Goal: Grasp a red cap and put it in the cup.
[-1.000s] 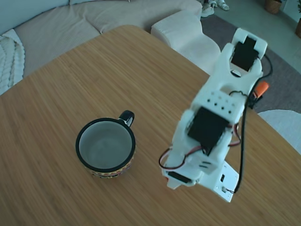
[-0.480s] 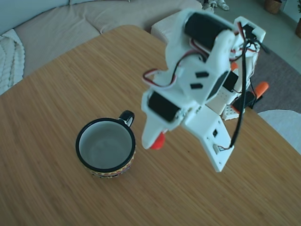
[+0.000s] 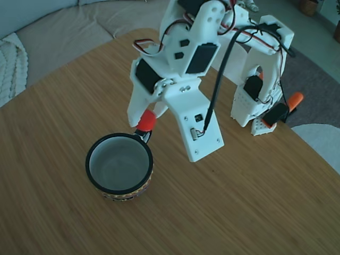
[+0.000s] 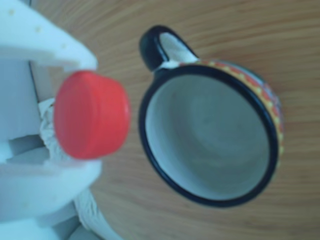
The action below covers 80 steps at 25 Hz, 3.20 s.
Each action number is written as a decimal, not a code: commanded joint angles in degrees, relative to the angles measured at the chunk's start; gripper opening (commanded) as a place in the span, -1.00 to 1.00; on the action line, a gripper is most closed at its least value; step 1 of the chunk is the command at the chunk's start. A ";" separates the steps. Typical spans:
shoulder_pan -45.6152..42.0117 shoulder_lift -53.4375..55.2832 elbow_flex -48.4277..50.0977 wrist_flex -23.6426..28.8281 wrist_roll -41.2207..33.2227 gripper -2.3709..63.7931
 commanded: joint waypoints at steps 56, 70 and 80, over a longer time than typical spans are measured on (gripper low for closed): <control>-4.75 -23.64 -19.69 -1.76 -1.41 -0.73; -4.04 -24.79 -22.59 -2.20 -1.93 -0.73; -4.13 -27.69 -25.84 -1.76 -1.76 -0.73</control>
